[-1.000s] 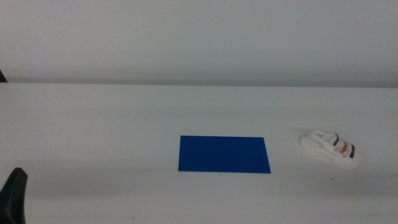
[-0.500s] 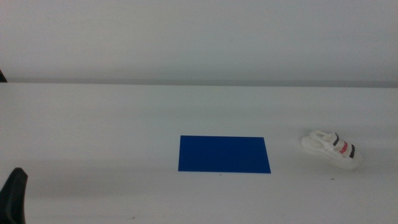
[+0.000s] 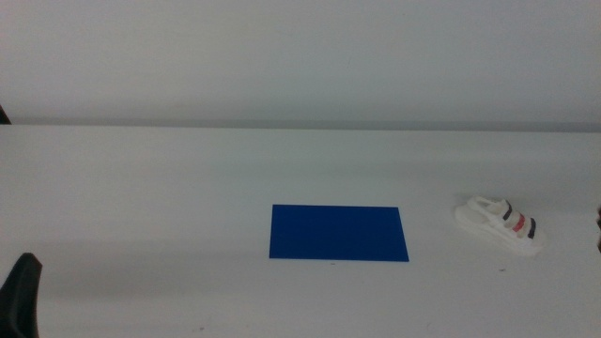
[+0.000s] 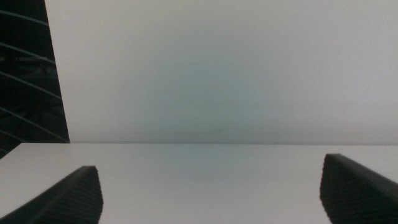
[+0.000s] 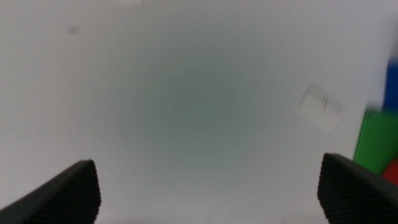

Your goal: Use one arm to grab the shoe from the table and place it on the mat.

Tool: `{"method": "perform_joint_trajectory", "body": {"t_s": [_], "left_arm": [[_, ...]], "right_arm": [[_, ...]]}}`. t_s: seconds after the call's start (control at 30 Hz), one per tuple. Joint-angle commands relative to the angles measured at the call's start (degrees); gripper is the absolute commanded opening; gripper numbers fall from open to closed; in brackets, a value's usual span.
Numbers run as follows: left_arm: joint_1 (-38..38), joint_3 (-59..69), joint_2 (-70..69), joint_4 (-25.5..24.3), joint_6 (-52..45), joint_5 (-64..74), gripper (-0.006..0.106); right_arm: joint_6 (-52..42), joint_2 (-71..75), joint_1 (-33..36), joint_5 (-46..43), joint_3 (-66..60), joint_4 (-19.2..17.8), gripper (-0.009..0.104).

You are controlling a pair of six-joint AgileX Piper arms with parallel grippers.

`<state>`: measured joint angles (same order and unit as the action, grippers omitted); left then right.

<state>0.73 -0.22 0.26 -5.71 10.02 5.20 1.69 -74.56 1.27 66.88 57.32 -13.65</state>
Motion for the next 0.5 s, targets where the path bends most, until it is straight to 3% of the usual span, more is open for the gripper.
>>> {"method": "perform_joint_trajectory", "body": {"t_s": [0.0, 0.17, 0.47], "left_arm": [[-0.14, 2.44, -2.35, 0.12, 0.33, -0.66, 0.094], [-0.14, 2.44, -2.35, 0.12, 0.33, -0.66, 0.094], [-0.14, 2.44, -2.35, 0.12, 0.33, -0.66, 0.094]], "right_arm": [[-7.46, -4.65, -1.70, -1.05, 4.71, 0.36, 0.093], [-28.94, -14.99, -3.60, -2.42, 15.07, 7.46, 0.093], [-49.47, -31.18, -2.34, -8.58, 20.82, 15.33, 0.093]]}}
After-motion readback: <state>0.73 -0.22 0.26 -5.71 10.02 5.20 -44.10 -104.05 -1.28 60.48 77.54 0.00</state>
